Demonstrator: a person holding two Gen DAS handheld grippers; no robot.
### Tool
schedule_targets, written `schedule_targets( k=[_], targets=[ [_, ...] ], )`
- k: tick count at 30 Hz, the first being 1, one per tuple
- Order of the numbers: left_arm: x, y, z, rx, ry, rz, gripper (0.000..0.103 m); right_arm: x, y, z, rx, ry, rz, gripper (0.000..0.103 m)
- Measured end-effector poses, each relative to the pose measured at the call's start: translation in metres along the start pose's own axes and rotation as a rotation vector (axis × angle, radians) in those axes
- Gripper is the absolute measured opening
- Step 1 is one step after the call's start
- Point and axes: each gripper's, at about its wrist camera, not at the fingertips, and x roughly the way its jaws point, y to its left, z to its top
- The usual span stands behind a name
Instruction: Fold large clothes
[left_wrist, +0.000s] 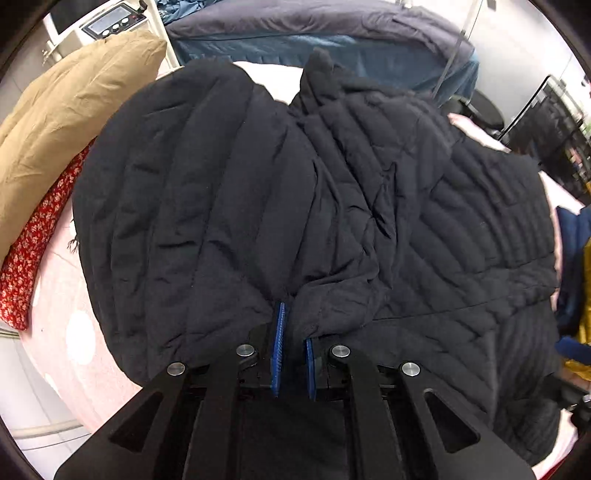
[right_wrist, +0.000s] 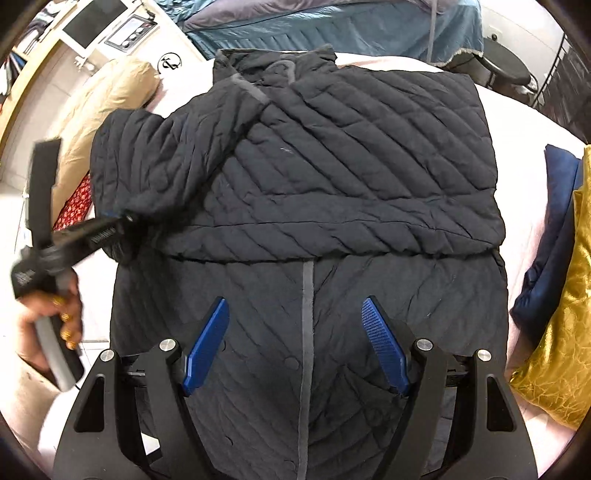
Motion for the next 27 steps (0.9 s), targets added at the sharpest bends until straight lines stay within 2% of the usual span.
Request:
schedule_targets(
  k=[4,7,9,10,11,12,17,21,23,24,25,27],
  targets=[
    [-0.004,-0.005,-0.001,0.032,0.004,0.033,0.014,0.006,0.000,0.016,-0.014,-0.011,0.005,0.074],
    [-0.021,-0.006,-0.006,0.045,-0.025,0.066,0.025,0.016,0.007,0.037,-0.019,-0.025,0.064,0.074],
    [-0.034,-0.004,-0.012,0.047,-0.049,0.078,0.059,0.026,0.016,0.052,-0.018,-0.042,0.116,0.074],
    [-0.040,-0.003,-0.015,0.046,-0.062,0.088,0.067,0.031,0.020,0.058,-0.019,-0.046,0.132,0.074],
    [-0.047,-0.001,-0.021,0.043,-0.083,0.096,0.087,0.041,0.027,0.067,-0.021,-0.044,0.140,0.074],
    [-0.053,0.001,-0.027,0.036,-0.102,0.094,0.093,0.046,0.032,0.073,-0.020,-0.042,0.152,0.074],
    [-0.062,0.011,-0.042,-0.029,-0.086,0.089,0.093,0.070,0.045,0.104,0.052,-0.067,0.231,0.074],
    [-0.065,0.022,-0.057,-0.122,-0.061,0.067,0.093,0.094,0.051,0.132,0.135,-0.068,0.274,0.074],
    [-0.067,0.026,-0.063,-0.139,-0.057,0.073,0.093,0.104,0.052,0.142,0.174,-0.062,0.273,0.068],
    [-0.068,0.027,-0.067,-0.142,-0.058,0.080,0.093,0.107,0.053,0.145,0.180,-0.057,0.269,0.058],
    [-0.068,0.028,-0.069,-0.143,-0.056,0.084,0.093,0.110,0.054,0.148,0.181,-0.050,0.270,0.041],
    [-0.069,0.031,-0.073,-0.146,-0.052,0.093,0.093,0.107,0.055,0.152,0.185,-0.050,0.272,0.025]
  ],
)
